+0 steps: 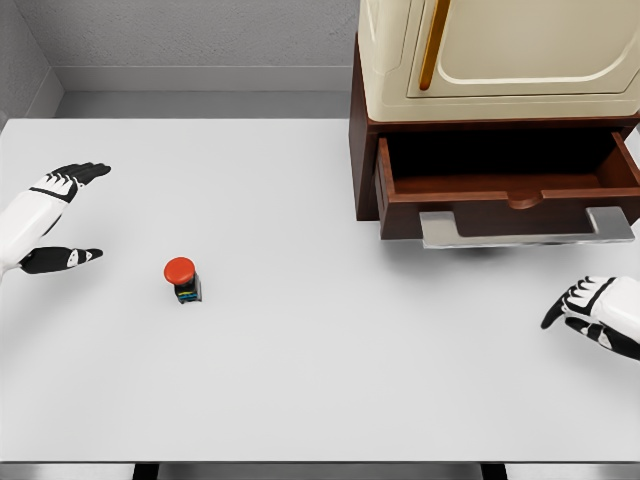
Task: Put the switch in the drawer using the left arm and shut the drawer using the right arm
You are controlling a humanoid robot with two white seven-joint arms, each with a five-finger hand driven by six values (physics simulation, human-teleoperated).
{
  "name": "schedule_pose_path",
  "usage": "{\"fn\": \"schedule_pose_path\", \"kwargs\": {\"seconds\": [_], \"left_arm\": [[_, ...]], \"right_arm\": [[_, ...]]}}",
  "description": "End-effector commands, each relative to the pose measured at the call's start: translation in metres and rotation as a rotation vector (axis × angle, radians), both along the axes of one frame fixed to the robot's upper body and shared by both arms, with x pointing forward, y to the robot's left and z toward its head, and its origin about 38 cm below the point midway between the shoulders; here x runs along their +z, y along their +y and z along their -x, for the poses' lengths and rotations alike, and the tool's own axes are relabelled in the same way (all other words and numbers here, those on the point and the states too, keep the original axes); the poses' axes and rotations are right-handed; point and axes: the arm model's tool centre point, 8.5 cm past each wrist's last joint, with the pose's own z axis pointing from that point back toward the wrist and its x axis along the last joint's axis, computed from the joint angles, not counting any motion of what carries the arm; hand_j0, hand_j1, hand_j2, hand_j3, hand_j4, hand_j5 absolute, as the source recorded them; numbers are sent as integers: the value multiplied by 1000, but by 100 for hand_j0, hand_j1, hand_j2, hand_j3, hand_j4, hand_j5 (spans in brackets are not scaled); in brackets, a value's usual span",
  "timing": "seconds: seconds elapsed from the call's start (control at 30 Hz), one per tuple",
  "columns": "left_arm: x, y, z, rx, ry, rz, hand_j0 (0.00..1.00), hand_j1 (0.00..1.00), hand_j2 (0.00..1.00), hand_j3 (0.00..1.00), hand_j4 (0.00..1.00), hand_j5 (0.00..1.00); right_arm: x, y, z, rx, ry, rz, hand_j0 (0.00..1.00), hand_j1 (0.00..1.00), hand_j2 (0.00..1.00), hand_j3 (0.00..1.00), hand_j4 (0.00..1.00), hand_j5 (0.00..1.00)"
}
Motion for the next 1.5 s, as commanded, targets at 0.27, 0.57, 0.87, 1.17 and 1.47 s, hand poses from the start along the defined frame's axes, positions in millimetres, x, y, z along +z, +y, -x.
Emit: {"fn": "schedule_pose_path", "kwargs": {"seconds": [0.27, 0.57, 0.87, 1.17, 1.47], "left_arm": [[5, -9, 7, -32, 6, 336, 100, 100, 100, 100, 100, 100], [-12, -48, 15, -120, 96, 619, 100, 100, 100, 100, 100, 100], [-25, -49, 29, -109, 159, 801, 100, 100, 100, 100, 100, 100], [-50, -75, 48, -152, 263, 802, 100, 100, 100, 100, 100, 100], [-47, -64, 67, -162, 310, 752, 100, 100, 100, 100, 100, 100]], "right_arm": [[6, -1, -4, 7, -14, 12, 52, 52, 52, 52, 52, 52], [14, -3, -10, 55, 30, 115, 53, 53, 53, 53, 53, 53], [15, -3, -11, 55, 27, 115, 55, 55, 55, 55, 55, 55], [20, -3, -15, 51, 6, 109, 53, 53, 53, 53, 53, 53], [19, -3, -15, 48, 5, 105, 54, 54, 54, 54, 54, 54]]}}
